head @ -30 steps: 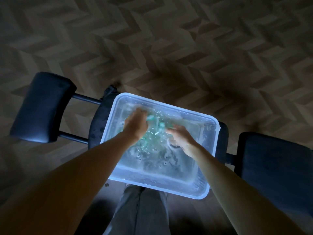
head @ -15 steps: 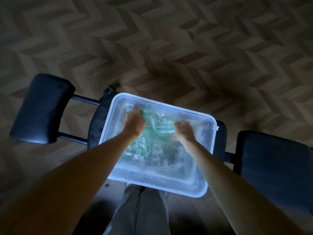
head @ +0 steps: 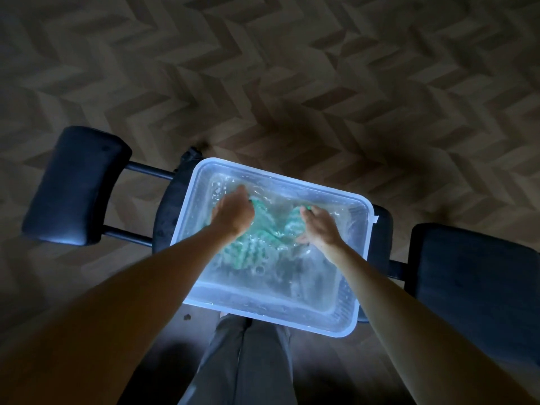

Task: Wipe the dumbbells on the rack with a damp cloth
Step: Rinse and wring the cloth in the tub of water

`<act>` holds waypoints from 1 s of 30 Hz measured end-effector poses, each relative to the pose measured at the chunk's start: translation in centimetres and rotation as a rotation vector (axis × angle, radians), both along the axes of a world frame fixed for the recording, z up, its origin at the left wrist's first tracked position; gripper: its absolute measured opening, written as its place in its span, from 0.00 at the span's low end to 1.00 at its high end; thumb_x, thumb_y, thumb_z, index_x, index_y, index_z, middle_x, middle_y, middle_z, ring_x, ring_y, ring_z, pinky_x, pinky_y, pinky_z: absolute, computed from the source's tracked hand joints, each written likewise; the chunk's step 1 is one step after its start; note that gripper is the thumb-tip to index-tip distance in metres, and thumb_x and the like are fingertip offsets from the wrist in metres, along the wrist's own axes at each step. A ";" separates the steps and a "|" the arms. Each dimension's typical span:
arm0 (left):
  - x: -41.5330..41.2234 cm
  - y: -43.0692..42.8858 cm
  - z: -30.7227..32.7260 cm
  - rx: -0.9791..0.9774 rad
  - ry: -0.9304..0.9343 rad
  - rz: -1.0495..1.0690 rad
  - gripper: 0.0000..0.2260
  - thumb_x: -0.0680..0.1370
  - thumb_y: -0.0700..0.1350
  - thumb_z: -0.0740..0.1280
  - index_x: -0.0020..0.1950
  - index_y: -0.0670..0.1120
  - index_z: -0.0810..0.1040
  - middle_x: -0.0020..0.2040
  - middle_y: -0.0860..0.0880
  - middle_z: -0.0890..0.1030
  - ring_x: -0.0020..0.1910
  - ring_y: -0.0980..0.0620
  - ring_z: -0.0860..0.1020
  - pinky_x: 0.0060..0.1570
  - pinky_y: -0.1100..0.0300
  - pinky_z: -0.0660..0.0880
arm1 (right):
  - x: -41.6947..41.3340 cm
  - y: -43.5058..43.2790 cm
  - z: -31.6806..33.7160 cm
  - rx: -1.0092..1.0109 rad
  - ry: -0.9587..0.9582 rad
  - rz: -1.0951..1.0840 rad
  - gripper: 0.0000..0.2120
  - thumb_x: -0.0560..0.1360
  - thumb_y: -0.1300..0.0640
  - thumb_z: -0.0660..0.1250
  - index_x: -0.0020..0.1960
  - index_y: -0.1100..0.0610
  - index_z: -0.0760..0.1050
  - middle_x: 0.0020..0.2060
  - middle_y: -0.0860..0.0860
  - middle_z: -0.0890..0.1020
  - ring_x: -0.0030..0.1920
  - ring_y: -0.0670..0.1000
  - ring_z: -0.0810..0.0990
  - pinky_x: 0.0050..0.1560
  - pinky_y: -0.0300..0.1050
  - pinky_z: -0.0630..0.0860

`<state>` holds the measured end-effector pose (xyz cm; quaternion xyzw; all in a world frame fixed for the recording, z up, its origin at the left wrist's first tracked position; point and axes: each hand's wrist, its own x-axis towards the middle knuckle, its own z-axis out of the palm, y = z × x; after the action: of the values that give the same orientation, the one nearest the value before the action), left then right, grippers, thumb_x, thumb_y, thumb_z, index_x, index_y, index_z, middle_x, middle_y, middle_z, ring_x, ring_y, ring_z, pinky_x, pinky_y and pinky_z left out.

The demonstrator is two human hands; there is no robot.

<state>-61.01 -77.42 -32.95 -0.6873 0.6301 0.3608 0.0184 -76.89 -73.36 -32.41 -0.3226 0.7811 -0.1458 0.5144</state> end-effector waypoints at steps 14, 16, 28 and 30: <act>-0.1 2.6 0.0 0.055 -0.220 -0.268 0.15 0.79 0.40 0.58 0.66 0.41 0.67 0.63 0.40 0.74 0.63 0.40 0.72 0.58 0.52 0.69 | 1.2 2.3 -2.1 -0.078 0.358 0.445 0.16 0.74 0.64 0.62 0.61 0.64 0.72 0.56 0.62 0.78 0.59 0.59 0.75 0.57 0.45 0.70; -0.3 2.4 0.1 -0.050 -0.131 -0.105 0.14 0.79 0.40 0.60 0.63 0.41 0.66 0.59 0.40 0.75 0.60 0.38 0.74 0.55 0.50 0.69 | 0.9 2.2 -2.0 -0.136 0.361 0.323 0.12 0.74 0.66 0.61 0.57 0.66 0.71 0.51 0.64 0.78 0.56 0.63 0.77 0.57 0.52 0.74; 0.0 3.4 -1.1 0.394 0.042 -0.277 0.14 0.79 0.36 0.57 0.63 0.40 0.73 0.64 0.40 0.74 0.64 0.44 0.72 0.55 0.60 0.68 | 1.7 2.4 -0.9 0.185 -0.029 0.463 0.08 0.73 0.69 0.61 0.50 0.62 0.74 0.40 0.53 0.72 0.44 0.52 0.71 0.32 0.39 0.64; -0.1 2.8 0.6 0.291 0.028 -0.250 0.11 0.77 0.35 0.58 0.56 0.39 0.76 0.61 0.39 0.76 0.63 0.42 0.72 0.52 0.59 0.68 | 1.3 2.1 0.2 0.150 -0.029 0.395 0.05 0.71 0.67 0.65 0.41 0.60 0.70 0.38 0.53 0.71 0.40 0.52 0.70 0.35 0.42 0.64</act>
<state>-61.13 -74.65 -32.32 -0.5887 0.6520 0.4525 0.1536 -75.61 -71.30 -32.23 -0.4282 0.7039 0.0116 0.5666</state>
